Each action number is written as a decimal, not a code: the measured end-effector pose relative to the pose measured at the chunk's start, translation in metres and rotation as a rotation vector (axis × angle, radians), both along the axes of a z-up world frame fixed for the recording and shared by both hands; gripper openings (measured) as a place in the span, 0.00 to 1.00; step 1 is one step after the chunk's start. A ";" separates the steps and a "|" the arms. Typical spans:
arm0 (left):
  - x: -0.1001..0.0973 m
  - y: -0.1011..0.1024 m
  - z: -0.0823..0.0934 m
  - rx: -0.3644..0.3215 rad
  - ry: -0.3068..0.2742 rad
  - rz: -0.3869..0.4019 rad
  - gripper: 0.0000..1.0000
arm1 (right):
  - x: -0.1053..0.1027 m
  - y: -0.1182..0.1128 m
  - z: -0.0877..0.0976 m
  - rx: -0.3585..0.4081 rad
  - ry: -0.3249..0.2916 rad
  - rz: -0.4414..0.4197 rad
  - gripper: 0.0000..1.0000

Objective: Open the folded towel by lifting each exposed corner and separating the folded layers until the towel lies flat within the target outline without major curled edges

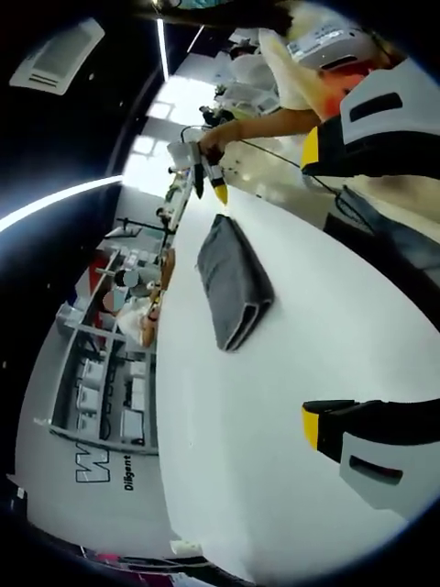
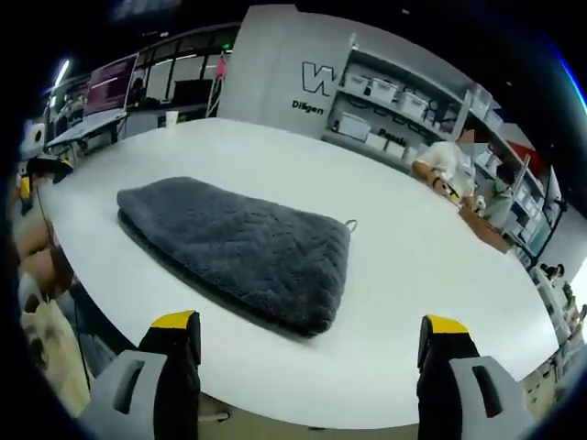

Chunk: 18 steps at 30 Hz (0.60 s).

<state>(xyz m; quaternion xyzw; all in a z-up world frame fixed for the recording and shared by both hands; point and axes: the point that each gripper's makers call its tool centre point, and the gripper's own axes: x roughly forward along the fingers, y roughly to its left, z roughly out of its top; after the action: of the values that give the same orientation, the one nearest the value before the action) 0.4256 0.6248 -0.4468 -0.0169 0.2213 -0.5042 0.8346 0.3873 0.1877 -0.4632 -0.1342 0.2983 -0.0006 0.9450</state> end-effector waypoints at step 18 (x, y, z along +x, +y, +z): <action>0.029 -0.065 -0.004 -0.011 -0.063 0.010 0.99 | -0.004 0.010 0.017 0.026 -0.046 0.047 0.99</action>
<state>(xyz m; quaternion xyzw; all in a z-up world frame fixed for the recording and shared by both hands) 0.4545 0.5598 -0.4504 -0.0067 0.1922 -0.5016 0.8434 0.3836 0.1976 -0.4457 -0.1288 0.2733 0.0225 0.9530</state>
